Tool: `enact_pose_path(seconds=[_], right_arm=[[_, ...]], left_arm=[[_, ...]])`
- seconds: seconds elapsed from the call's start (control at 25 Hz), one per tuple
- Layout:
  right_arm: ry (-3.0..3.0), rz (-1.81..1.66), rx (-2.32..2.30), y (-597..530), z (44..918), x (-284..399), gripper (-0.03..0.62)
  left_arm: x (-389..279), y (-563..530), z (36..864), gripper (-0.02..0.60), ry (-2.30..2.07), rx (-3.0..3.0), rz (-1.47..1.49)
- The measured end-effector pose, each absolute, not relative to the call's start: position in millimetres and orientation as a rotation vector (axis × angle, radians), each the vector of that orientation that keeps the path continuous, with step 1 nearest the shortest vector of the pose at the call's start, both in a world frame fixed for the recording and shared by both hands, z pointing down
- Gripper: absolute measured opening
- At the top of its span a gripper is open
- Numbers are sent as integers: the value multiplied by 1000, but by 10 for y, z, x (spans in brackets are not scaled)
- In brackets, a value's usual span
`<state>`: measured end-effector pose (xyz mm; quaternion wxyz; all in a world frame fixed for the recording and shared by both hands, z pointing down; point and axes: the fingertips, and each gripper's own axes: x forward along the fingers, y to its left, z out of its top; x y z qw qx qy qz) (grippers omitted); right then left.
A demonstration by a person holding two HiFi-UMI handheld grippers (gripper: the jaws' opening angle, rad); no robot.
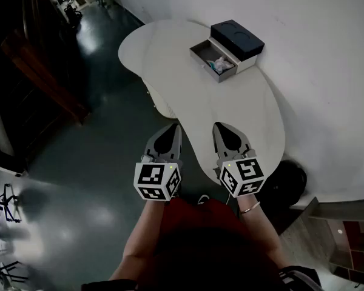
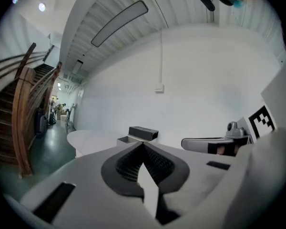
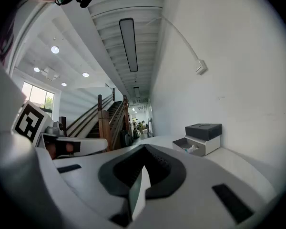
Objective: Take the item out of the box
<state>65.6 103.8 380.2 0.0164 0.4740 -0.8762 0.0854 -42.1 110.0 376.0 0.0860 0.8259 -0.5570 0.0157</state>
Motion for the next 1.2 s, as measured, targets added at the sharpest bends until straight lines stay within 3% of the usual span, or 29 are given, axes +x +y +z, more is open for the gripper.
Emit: enact_pose_path(seconds=[1.2], right_arm=[[-2793, 326, 1436, 1207, 3751, 723, 15]], left_arm=[[-537, 1213, 3723, 21, -1782, 2367, 11]])
